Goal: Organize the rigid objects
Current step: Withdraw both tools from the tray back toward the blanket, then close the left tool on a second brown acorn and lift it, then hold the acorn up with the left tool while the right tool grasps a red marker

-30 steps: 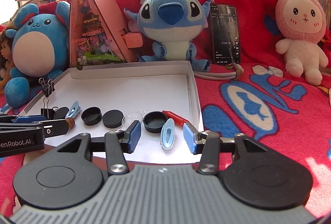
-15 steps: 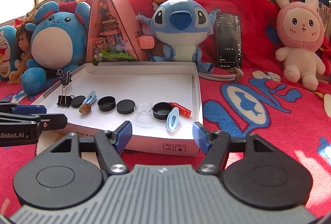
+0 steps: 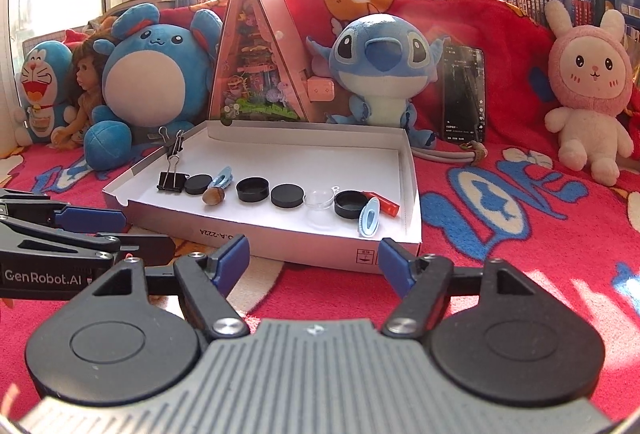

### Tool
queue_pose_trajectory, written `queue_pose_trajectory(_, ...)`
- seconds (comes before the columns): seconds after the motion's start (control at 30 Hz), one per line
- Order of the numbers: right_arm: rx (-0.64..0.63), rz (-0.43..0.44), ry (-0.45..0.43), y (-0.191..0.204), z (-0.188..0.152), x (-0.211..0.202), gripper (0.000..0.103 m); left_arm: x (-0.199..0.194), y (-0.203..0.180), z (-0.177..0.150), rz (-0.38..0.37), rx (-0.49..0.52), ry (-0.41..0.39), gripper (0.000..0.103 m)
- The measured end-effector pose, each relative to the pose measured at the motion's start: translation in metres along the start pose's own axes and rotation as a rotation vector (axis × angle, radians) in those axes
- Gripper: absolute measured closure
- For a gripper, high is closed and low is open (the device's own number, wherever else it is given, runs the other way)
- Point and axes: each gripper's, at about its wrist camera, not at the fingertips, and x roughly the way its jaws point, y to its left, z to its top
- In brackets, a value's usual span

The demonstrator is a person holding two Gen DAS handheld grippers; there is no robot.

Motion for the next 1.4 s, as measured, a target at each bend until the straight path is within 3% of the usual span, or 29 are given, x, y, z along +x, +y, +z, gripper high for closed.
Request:
queue_pose_trajectory(0.53, -0.032, 0.027, 0.012, 0.015, -0.031, -0.032, 0.017, 0.001, 0.006, -0.020, -0.032, -0.062, 0.056, 0.047)
queue_pose_trajectory(0.73, -0.039, 0.051, 0.029, 0.023, -0.043, -0.040, 0.017, 0.008, 0.004, -0.022, -0.039, -0.067, 0.071, 0.054)
queue_pose_trajectory(1.0, 0.013, 0.082, 0.029, 0.035, -0.057, -0.053, 0.016, 0.016, -0.002, -0.023, -0.021, -0.074, 0.061, 0.080)
queue_pose_trajectory(1.33, 0.006, 0.101, 0.024, 0.059, -0.068, -0.052, 0.016, 0.010, -0.001, -0.024, 0.000, -0.062, 0.051, 0.086)
queue_pose_trajectory(1.4, 0.006, 0.093, 0.015, 0.062, -0.069, -0.052, 0.022, 0.007, 0.000, -0.025, 0.005, -0.058, 0.043, 0.086)
